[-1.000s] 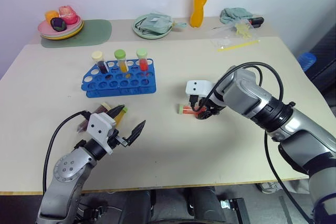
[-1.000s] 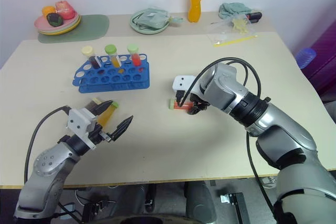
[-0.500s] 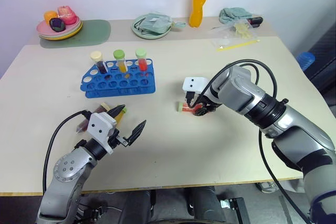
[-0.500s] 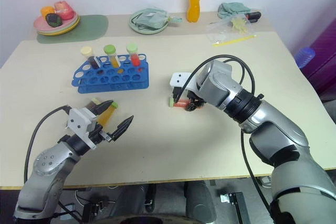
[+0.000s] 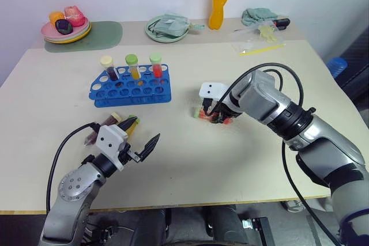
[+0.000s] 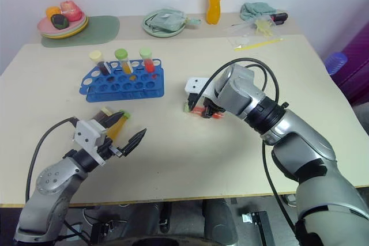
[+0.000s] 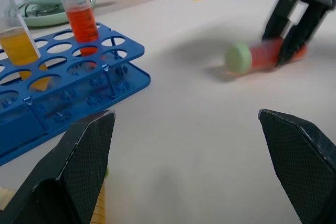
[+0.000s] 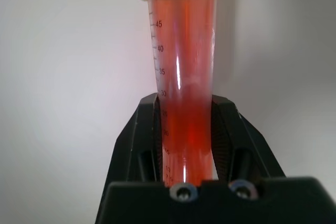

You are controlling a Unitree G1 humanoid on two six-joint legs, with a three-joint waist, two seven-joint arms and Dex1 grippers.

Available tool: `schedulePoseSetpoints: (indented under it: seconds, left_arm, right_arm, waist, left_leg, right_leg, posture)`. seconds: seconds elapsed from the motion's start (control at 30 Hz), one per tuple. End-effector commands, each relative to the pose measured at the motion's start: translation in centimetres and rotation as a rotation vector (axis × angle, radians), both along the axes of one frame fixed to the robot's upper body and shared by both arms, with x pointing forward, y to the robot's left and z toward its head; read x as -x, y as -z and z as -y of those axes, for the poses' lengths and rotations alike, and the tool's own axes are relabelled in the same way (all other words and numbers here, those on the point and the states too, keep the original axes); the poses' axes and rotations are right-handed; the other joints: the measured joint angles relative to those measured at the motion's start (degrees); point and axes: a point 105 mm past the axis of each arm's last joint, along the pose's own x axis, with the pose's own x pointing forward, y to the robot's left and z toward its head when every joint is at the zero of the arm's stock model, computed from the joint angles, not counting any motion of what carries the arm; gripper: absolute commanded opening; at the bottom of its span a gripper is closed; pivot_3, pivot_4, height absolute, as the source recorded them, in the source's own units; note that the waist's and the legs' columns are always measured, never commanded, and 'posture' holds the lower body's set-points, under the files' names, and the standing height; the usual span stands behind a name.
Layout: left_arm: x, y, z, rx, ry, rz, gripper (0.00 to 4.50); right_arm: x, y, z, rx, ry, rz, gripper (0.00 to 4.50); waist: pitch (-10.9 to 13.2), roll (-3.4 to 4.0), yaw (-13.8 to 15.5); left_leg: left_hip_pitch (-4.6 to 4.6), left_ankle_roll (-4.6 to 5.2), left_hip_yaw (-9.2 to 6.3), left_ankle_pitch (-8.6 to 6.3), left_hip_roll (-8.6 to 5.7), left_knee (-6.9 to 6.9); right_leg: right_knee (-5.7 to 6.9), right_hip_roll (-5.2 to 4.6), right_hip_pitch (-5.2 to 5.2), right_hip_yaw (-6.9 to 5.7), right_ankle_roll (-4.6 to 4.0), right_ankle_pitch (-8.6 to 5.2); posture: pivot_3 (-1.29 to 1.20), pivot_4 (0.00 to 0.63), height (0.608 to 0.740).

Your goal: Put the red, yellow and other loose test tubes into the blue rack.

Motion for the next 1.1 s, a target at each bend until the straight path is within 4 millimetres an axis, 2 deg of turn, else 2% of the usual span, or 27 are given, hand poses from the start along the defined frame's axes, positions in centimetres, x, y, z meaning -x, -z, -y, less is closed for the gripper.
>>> schedulePoseSetpoints:
  seconds: [0.03,0.07,0.17,0.27,0.37,0.5,0.7,1.1]
  left_arm:
    - [0.2,-1.0,-1.0,0.001,-0.046,0.058,4.5]
    - [0.1,-1.1,-1.3,0.002,-0.064,0.064,4.5]
    - [-0.2,-1.4,-2.2,0.005,-0.099,0.079,4.5]
    - [-0.8,-2.0,-3.0,0.015,-0.132,0.108,4.5]
    - [-1.2,-2.4,-3.7,0.017,-0.162,0.127,4.5]
    - [-1.3,-2.9,-4.5,0.008,-0.187,0.143,4.5]
    - [-1.0,-3.5,-4.8,0.007,-0.213,0.151,4.5]
    - [-1.0,-4.2,-4.2,0.012,-0.212,0.144,4.5]
  right_arm:
    - [-0.5,-7.7,-4.5,-0.546,-0.045,0.235,0.78]
    - [-1.2,-8.7,-5.3,-0.696,0.027,0.237,0.78]
    - [-1.9,-9.6,-6.9,-0.987,0.149,0.205,0.78]
    - [-2.1,-9.6,-8.6,-1.158,0.185,0.259,0.78]
    - [-3.0,-8.4,-10.1,-1.223,0.265,0.296,0.78]
    - [-3.7,-6.1,-11.7,-1.231,0.316,0.298,0.78]
    - [-3.7,-3.5,-13.1,-1.181,0.316,0.305,0.78]
    - [-2.9,-2.2,-15.3,-1.124,0.239,0.321,0.78]
  waist:
    - [0.0,0.01,-0.25]
    - [0.0,0.01,-0.2]
    - [-0.03,-0.03,0.3]
    - [-0.05,-0.06,0.44]
    - [-0.05,-0.05,0.14]
    - [-0.04,-0.04,-0.16]
    - [-0.03,-0.03,-1.04]
    - [-0.04,-0.03,-1.47]
  left_leg:
    - [0.01,0.0,0.01,0.0,0.02,-0.05]
    - [0.02,0.0,0.0,0.0,0.08,-0.06]
    - [0.02,-0.1,-0.06,0.06,0.1,-0.12]
    - [0.02,-0.12,-0.11,0.07,-0.02,-0.07]
    - [0.02,-0.1,-0.07,0.06,-0.12,-0.02]
    - [0.02,-0.11,-0.07,0.07,-0.07,-0.04]
    - [0.02,-0.11,-0.06,0.07,0.0,-0.07]
    - [0.04,-0.12,-0.09,0.08,0.01,-0.09]
  right_leg:
    - [0.01,0.1,-0.02,0.02,0.02,0.01]
    - [0.05,0.21,-0.05,0.03,0.02,0.01]
    - [0.13,0.24,-0.09,0.01,0.01,0.01]
    - [0.08,0.13,0.01,-0.04,0.0,0.01]
    - [0.1,0.08,0.01,-0.03,0.01,0.02]
    - [0.13,0.16,-0.03,-0.04,0.01,0.02]
    - [0.14,0.24,-0.05,-0.03,0.01,0.02]
    - [0.16,0.23,-0.05,-0.03,0.01,0.02]
  posture:
    - [0.0,0.15,0.729]
    - [0.0,0.15,0.729]
    - [0.0,0.15,0.729]
    - [0.0,0.15,0.729]
    - [0.0,0.15,0.729]
    - [0.0,0.15,0.729]
    - [0.0,0.15,0.729]
    - [0.0,0.15,0.729]
